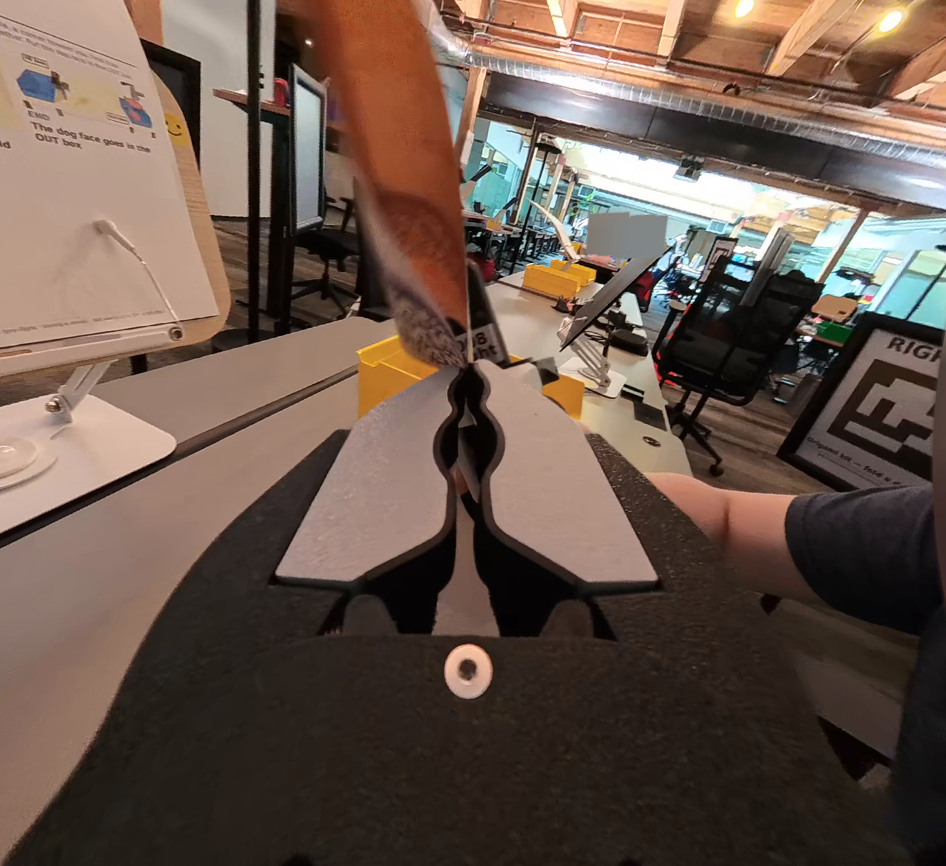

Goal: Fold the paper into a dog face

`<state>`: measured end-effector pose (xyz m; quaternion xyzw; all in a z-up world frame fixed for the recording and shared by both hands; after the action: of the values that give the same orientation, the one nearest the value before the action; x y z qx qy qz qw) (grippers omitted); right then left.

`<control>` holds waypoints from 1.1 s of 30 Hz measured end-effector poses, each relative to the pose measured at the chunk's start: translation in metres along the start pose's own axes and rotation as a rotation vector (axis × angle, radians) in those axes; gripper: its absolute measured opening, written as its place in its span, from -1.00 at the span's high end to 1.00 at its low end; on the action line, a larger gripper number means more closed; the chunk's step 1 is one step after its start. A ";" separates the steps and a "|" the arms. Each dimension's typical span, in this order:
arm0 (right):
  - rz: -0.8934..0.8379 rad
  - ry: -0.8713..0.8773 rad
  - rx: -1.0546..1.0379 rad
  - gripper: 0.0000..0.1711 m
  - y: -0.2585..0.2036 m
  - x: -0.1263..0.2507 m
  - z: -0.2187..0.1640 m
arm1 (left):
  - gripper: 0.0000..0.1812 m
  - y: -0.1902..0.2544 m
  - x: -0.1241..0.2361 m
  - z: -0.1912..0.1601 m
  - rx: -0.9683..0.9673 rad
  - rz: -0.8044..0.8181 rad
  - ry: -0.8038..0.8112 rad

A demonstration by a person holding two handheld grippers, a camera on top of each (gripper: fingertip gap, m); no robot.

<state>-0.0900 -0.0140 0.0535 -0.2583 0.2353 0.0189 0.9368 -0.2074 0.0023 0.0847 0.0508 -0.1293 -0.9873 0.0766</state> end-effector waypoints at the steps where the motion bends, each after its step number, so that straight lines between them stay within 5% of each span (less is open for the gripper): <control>1: -0.043 -0.006 0.049 0.91 0.001 0.001 0.001 | 1.00 -0.001 0.001 0.001 -0.004 0.021 0.008; 3: -0.178 -0.046 0.183 0.71 0.002 0.004 0.002 | 1.00 -0.005 0.004 0.004 -0.010 0.071 0.030; 9: -0.490 -0.359 0.867 0.67 -0.021 -0.001 -0.004 | 1.00 -0.037 0.020 0.008 0.241 0.204 0.125; 20: -0.877 -0.853 1.805 0.52 -0.007 0.000 -0.035 | 1.00 -0.044 -0.007 -0.043 0.669 0.087 0.000; 27: -0.891 -0.927 1.770 0.97 0.002 0.009 -0.035 | 0.95 -0.035 -0.018 -0.056 0.766 -0.010 -0.073; 30: -0.820 -0.856 1.509 0.98 -0.004 0.011 -0.021 | 0.88 -0.037 -0.015 -0.040 0.679 -0.097 -0.098; 33: -0.728 -0.774 1.096 0.99 -0.008 0.017 -0.002 | 0.87 -0.030 -0.003 -0.010 0.397 -0.072 -0.098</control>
<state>-0.0745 -0.0237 0.0478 0.2075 -0.2340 -0.3216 0.8937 -0.2071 0.0284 0.0672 0.0214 -0.3229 -0.9459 0.0236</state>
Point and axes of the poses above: each gripper's, where its closed fingertips meet, x back along the fingers, z out of its top, y = z × x across the jaws, the point moved 7 cm from there along x, back along the fingers, and after that the axes turned 10 degrees about z, right-handed, at the moved point
